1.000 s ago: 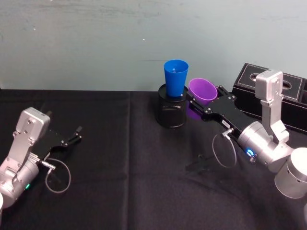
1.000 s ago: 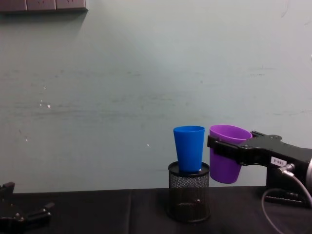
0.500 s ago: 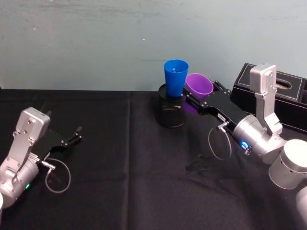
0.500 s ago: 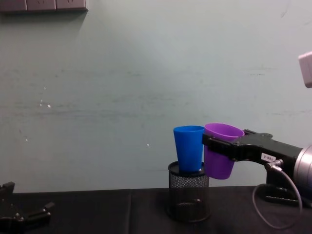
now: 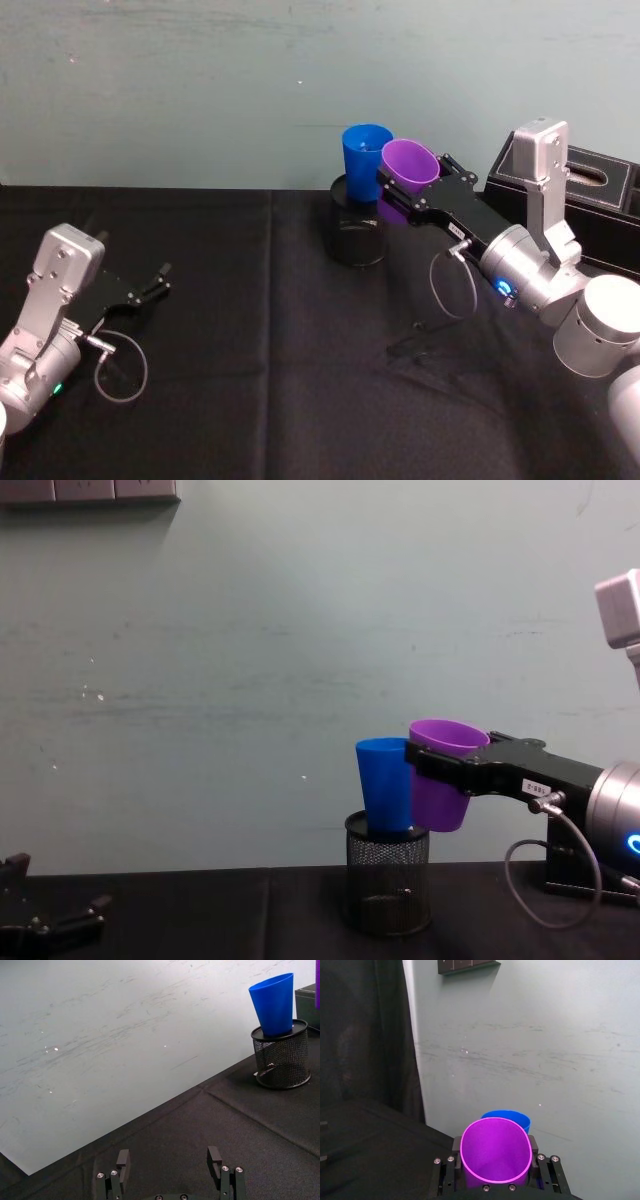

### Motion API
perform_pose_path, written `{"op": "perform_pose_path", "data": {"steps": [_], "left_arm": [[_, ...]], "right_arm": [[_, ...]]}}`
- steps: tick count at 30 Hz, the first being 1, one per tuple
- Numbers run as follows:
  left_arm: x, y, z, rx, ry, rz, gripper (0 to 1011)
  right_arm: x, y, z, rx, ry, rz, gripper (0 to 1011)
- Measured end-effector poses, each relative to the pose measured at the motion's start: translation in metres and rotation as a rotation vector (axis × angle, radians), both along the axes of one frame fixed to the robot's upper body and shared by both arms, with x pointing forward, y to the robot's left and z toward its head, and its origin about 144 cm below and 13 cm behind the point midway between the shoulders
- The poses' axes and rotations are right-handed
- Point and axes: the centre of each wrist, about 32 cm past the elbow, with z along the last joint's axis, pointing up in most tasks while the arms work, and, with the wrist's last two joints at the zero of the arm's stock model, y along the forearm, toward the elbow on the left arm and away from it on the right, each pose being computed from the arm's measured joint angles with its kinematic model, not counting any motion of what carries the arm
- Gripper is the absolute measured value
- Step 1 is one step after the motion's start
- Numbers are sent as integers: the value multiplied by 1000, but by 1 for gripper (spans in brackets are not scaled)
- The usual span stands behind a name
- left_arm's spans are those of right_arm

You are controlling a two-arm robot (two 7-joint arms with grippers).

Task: Pick up one cup with a gripper and tap it against the other cup.

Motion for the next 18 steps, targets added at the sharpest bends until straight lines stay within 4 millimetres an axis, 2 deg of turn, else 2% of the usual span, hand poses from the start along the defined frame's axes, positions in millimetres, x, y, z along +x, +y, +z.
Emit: {"op": "perform_pose_path", "data": {"steps": [18], "left_arm": [[0,0,0,0,0,0,1011]], "right_arm": [[9,3,2,-2,-3,2,733]]}}
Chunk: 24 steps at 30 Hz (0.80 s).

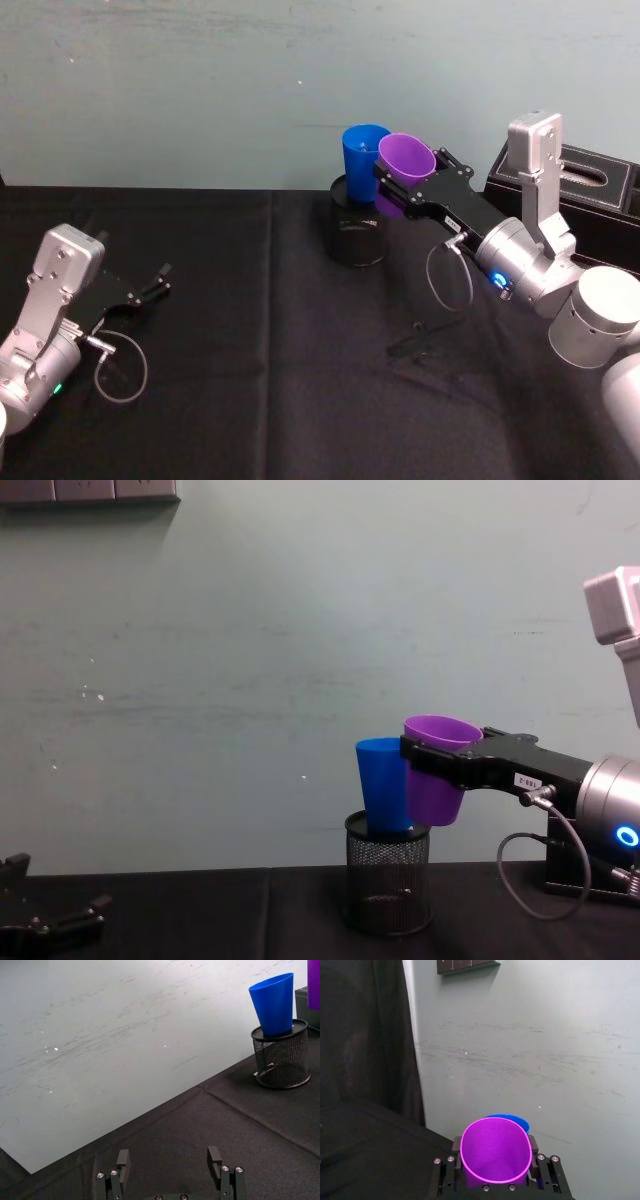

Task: Pick up one cup with a gripper and tap it against the other cup.

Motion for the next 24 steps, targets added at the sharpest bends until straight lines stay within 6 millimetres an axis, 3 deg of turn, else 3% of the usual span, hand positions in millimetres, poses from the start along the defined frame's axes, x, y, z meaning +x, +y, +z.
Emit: {"op": "perform_pose_path", "data": {"steps": [24], "left_arm": [[0,0,0,0,0,0,1011]], "right_arm": [[10,2,0,-9,-8,3,734]]}}
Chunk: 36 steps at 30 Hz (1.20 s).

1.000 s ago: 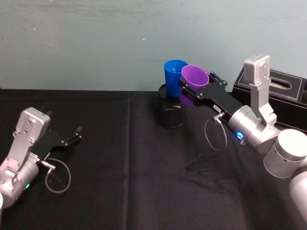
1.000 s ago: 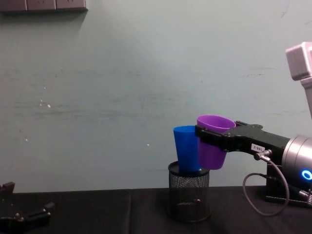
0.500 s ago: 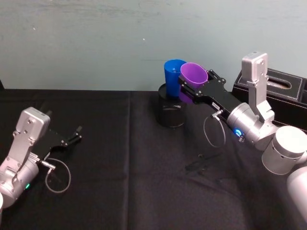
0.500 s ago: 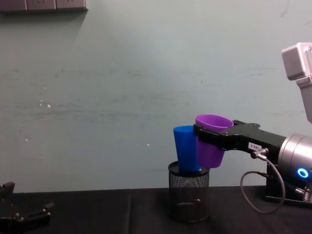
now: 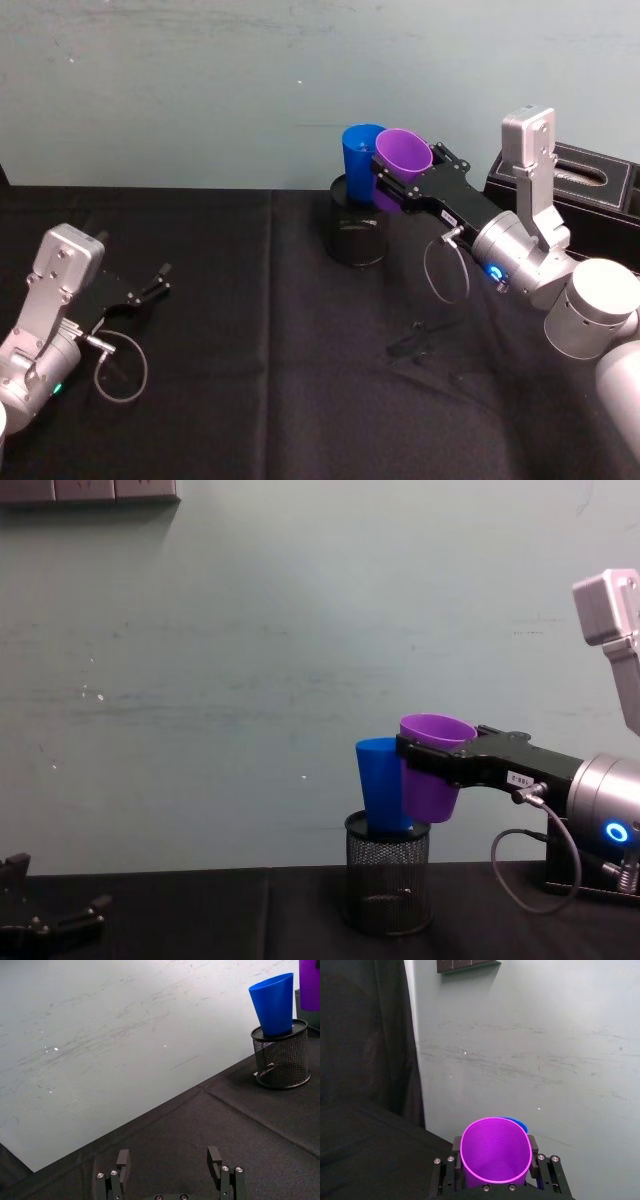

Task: Pick up one cup with a gripper and tap it against the other cup.

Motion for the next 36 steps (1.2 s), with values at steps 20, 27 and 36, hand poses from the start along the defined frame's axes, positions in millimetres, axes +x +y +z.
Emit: {"op": "perform_pose_path", "data": {"steps": [20,27,36], "left_arm": [[0,0,0,0,0,0,1011],[0,0,0,0,0,0,1011],[0,0,0,0,0,0,1011]], "right_arm": [[11,5,1,5,1,4,733],[13,5,-1,10,8,2,734],[14,6,0,12,10,5,734]]}}
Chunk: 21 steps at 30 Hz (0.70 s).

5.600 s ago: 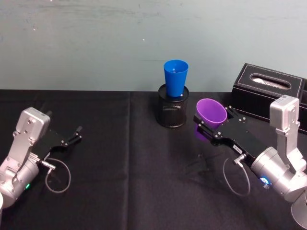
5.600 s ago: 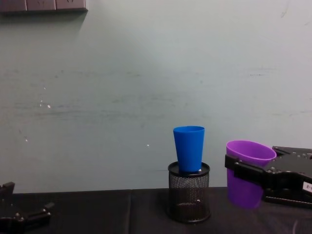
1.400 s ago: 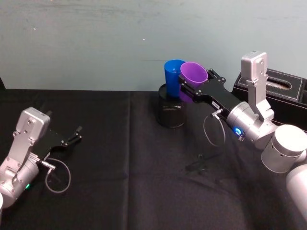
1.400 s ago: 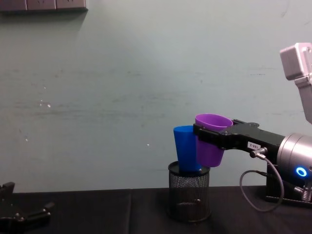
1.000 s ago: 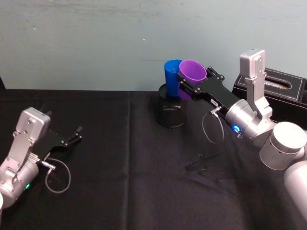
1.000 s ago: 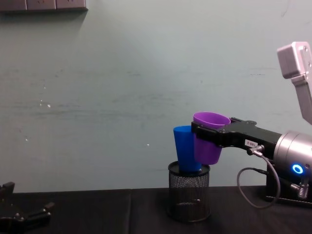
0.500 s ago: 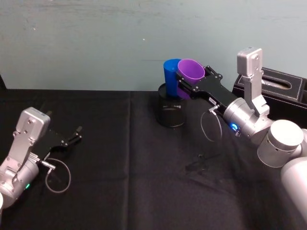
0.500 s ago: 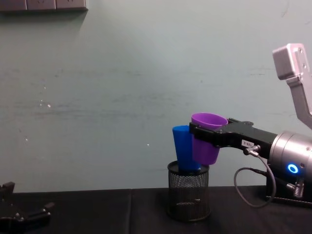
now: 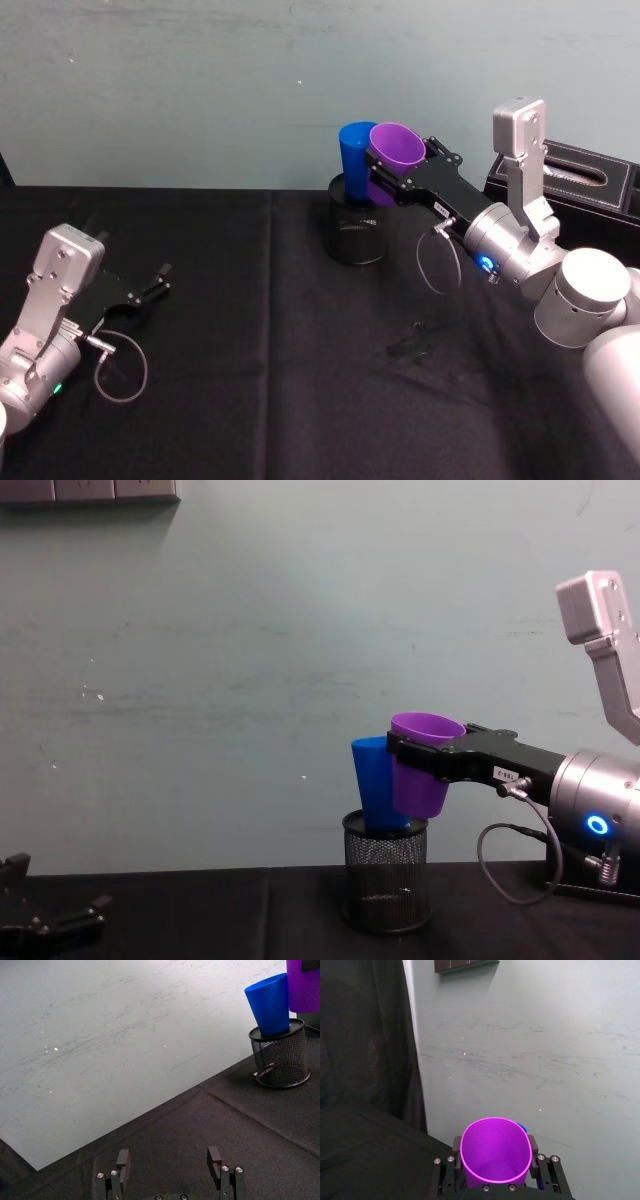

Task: Pick up one cup with a gripper and tap it against the other cup.

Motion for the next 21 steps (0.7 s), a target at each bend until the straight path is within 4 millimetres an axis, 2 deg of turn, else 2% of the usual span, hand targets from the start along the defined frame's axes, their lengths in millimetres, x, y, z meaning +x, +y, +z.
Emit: {"op": "perform_pose_path", "data": {"steps": [21], "left_arm": [[0,0,0,0,0,0,1011]], "right_arm": [[-12,-5,4,-2,19,-8,734]]}}
